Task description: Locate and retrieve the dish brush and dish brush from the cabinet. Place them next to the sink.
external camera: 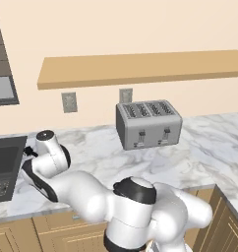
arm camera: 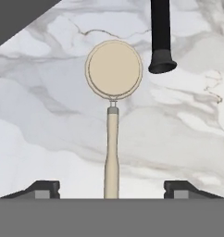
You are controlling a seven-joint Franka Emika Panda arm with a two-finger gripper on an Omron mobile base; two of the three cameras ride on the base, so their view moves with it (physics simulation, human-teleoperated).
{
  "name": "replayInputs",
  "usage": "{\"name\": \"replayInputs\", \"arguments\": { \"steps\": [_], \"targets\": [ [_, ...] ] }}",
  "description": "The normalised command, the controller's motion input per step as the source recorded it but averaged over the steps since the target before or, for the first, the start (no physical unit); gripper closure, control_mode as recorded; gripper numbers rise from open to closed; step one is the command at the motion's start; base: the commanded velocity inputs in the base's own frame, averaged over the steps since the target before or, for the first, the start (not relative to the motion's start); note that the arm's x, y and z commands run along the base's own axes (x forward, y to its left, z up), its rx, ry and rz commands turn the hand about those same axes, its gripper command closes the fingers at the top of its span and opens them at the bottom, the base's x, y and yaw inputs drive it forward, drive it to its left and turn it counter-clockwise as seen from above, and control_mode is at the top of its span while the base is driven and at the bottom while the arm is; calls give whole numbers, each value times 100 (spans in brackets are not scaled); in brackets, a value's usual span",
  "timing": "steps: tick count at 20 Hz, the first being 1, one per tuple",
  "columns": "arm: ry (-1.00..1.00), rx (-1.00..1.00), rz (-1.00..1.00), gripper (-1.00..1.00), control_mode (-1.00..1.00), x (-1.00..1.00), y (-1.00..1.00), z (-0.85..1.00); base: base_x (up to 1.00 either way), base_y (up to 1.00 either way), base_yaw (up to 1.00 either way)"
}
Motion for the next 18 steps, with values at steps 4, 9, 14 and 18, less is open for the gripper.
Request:
{"name": "replayInputs", "arguments": {
  "steps": [4,9,14,18],
  "targets": [
    [0,0,0,-100,-100,0,0,0,0,0,0],
    [0,0,-2,-100,-100,-7,-1,4,0,0,0],
    [-2,0,-2,-100,-100,-29,-13,11,0,0,0],
    [-1,0,-3,-100,-100,-21,-27,13,0,0,0]
  ]
}}
